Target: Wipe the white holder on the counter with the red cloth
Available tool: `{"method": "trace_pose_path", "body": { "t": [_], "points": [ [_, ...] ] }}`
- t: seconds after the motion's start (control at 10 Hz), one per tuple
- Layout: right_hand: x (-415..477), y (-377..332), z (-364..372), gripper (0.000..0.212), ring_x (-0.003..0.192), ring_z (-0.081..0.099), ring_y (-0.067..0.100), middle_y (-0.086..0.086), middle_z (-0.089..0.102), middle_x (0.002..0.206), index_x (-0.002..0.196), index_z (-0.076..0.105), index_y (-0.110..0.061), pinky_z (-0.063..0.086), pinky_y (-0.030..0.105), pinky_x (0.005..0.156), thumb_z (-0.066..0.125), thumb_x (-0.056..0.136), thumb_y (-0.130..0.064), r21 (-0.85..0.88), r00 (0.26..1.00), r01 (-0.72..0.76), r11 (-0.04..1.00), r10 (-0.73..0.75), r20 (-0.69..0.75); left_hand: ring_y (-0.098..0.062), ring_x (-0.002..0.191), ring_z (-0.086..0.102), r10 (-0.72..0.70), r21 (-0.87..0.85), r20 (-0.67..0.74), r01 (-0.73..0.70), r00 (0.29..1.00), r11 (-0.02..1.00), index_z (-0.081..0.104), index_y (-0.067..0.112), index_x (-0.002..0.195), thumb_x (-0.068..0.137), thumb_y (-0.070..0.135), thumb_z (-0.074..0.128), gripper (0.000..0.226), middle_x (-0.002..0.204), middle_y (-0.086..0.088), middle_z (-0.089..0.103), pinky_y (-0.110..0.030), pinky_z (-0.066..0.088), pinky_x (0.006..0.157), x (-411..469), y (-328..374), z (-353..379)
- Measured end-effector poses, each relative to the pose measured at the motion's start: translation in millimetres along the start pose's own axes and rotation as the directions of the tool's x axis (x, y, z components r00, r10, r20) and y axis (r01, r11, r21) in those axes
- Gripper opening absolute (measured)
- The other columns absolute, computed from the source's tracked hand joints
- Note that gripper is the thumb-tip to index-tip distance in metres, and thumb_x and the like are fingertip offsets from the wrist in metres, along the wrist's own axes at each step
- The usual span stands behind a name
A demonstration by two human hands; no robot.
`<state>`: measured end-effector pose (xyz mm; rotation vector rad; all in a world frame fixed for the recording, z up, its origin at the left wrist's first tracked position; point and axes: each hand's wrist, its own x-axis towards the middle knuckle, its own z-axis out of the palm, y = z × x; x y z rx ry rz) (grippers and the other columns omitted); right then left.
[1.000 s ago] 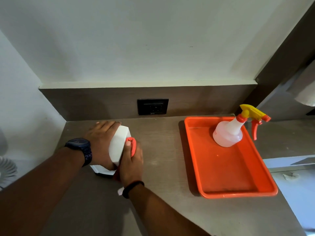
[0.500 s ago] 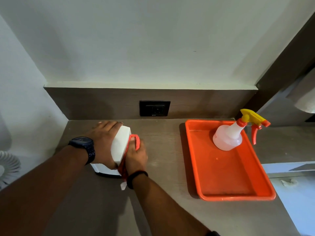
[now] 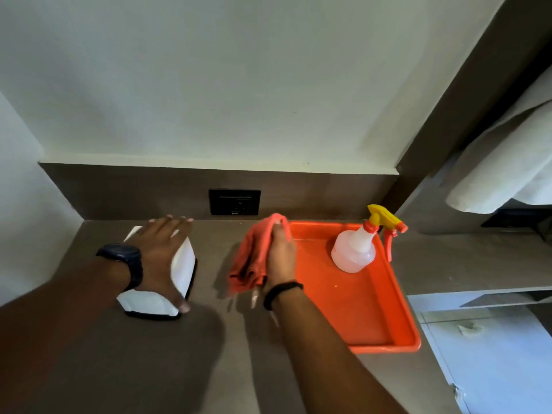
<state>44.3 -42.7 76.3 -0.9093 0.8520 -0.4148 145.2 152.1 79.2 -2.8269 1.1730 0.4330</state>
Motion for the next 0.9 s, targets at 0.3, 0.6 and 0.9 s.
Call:
{"method": "trace_pose_path", "body": {
  "t": [0.3, 0.6, 0.9],
  "points": [
    [38, -24, -139, 0.029, 0.110, 0.059, 0.044, 0.015, 0.066, 0.116, 0.109, 0.060, -0.019, 0.047, 0.050, 0.099, 0.043, 0.099, -0.041, -0.885, 0.926, 0.242, 0.399, -0.368, 0.087, -0.027, 0.134, 0.025, 0.233, -0.248, -0.140, -0.261, 0.962, 0.933, 0.022, 0.020, 0.141, 0.044, 0.078, 0.070, 0.123, 0.144, -0.007, 0.028, -0.039, 0.026, 0.113, 52, 171, 33],
    [57, 24, -175, 0.064, 0.155, 0.000, 0.041, 0.002, 0.013, 0.169, 0.151, 0.022, -0.033, 0.005, 0.063, 0.121, 0.029, 0.095, -0.063, -0.925, 0.951, 0.307, -0.224, 0.029, 0.309, -0.022, 0.142, -0.016, 0.263, -0.164, 0.076, -0.249, 0.962, 0.955, -0.012, 0.020, 0.145, 0.044, 0.084, 0.060, 0.140, 0.157, -0.006, -0.018, -0.037, -0.003, 0.116, 66, 201, 73],
    [58, 16, -164, 0.069, 0.156, -0.009, 0.033, 0.001, 0.007, 0.170, 0.153, 0.020, -0.038, -0.009, 0.063, 0.120, 0.034, 0.090, -0.062, -0.966, 0.967, 0.255, -0.040, 0.008, 0.254, -0.019, 0.141, -0.020, 0.240, -0.195, 0.116, -0.215, 0.964, 0.957, -0.019, 0.026, 0.143, 0.038, 0.089, 0.061, 0.146, 0.156, -0.002, -0.022, -0.041, -0.003, 0.117, 55, 198, 56]
  ]
}}
